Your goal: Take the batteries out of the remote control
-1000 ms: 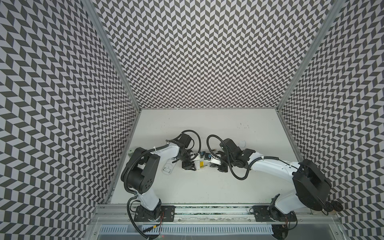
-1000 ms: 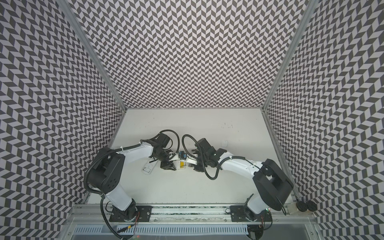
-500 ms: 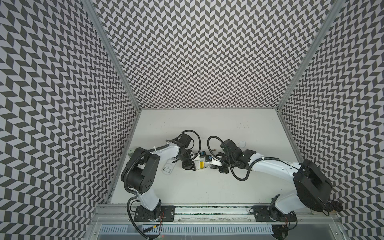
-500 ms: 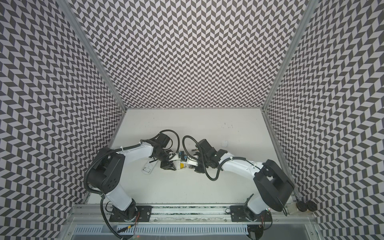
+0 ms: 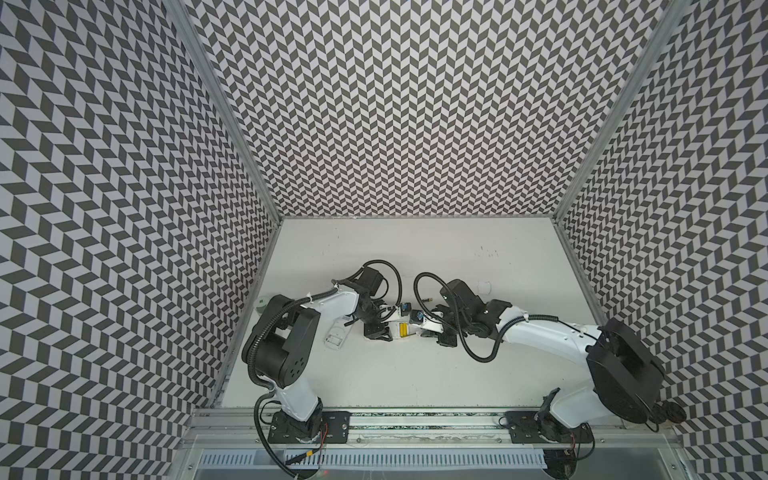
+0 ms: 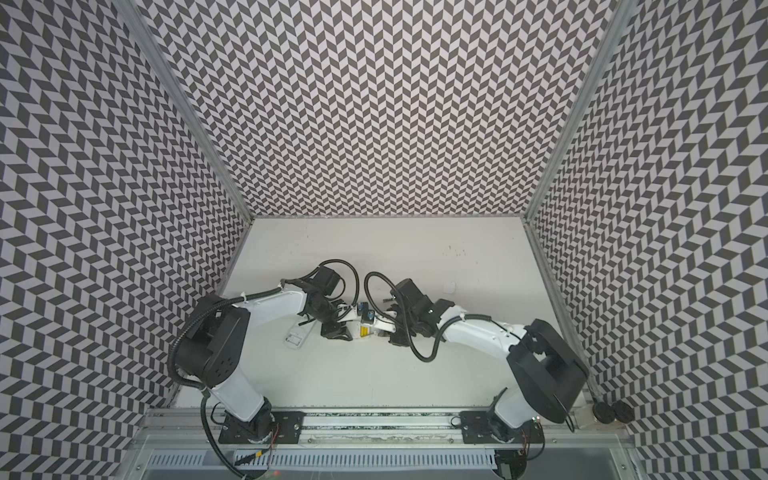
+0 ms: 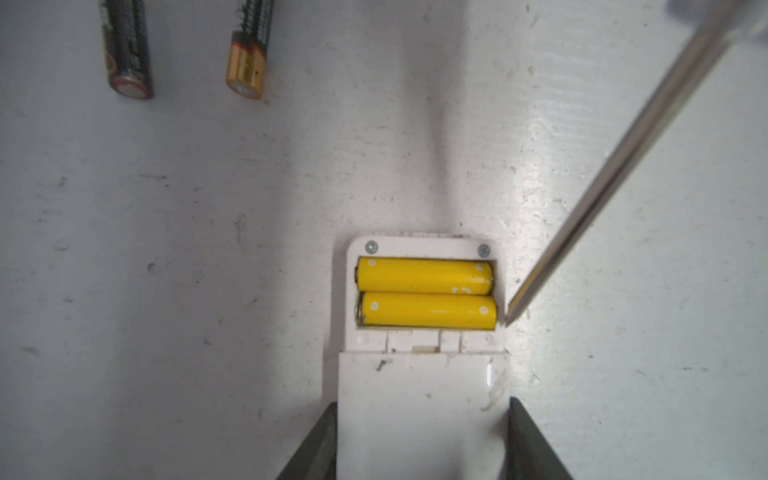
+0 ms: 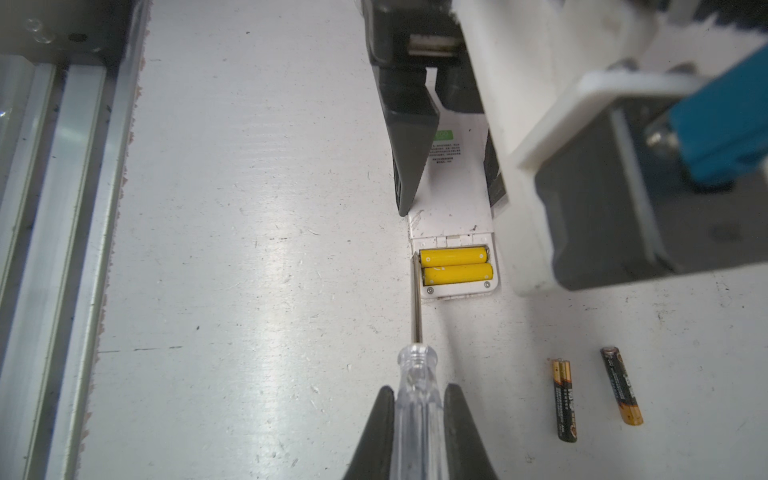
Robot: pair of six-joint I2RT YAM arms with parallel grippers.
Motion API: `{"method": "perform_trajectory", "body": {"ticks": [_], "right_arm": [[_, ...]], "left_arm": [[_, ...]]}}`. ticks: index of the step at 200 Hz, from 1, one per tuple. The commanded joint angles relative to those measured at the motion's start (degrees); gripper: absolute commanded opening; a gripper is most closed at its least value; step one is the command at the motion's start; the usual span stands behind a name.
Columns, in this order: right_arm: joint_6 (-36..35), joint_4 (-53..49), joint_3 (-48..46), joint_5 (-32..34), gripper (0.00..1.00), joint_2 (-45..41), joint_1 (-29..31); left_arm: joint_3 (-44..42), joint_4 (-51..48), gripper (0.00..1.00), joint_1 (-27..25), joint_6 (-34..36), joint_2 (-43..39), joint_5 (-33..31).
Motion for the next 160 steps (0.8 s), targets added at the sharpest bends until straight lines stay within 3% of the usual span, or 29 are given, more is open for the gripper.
{"method": "perform_trajectory", "body": {"ticks": [1,160], "right_arm": [[0.58,2.34,1.24,0.85,0.00,-0.60,0.28],[0.03,4.13,-1.32,-1.75,0.00,-2.56,-0.08]], "left_arm": [[-1.61,-0.56,0.43,-1.23,0.68,1.58,1.87],[-1.64,-0.56,0.43,-1.23,0.71,1.57,2.28]]}}
